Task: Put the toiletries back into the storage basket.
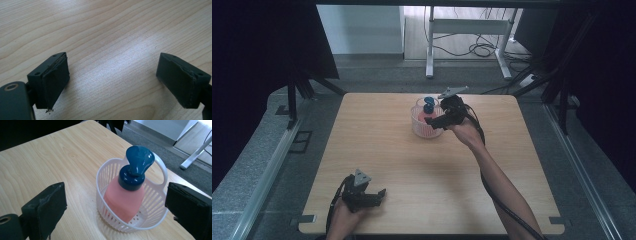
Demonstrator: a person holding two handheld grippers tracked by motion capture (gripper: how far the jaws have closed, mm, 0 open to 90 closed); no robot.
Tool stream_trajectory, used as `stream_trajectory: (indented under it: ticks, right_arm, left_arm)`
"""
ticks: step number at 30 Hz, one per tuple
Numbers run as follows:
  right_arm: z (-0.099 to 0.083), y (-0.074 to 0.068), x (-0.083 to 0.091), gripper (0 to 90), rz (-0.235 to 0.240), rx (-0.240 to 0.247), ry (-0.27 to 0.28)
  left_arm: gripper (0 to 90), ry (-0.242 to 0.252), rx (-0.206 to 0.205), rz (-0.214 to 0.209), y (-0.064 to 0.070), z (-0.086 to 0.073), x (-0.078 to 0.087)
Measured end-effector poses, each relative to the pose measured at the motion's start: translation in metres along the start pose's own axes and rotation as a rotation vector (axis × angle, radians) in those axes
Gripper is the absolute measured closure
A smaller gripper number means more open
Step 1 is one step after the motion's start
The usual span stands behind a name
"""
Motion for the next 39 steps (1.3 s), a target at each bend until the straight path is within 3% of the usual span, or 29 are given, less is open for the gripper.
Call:
stream_trajectory:
  ticks: [25,39]
  right_arm:
    - [-0.026,-0.017,0.027,2.2,0.017,0.048,0.005]
    - [-0.052,-0.025,0.038,1.4,0.021,0.062,-0.009]
  left_arm:
    - [10.6,0.001,0.001,-0.001,0.0,0.0,0.0]
    - [10.6,0.001,0.001,-0.001,0.0,0.0,0.0]
Point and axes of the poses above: each handheld gripper's, and its own axes: x roughly backward along the jaws, z roughly out of its top, y roughly to its right, the point moved 3 cm from there along -x, roughly forward along the jaws, and after that the axes turned 5 degrees about -y, right-handed, at the moved point
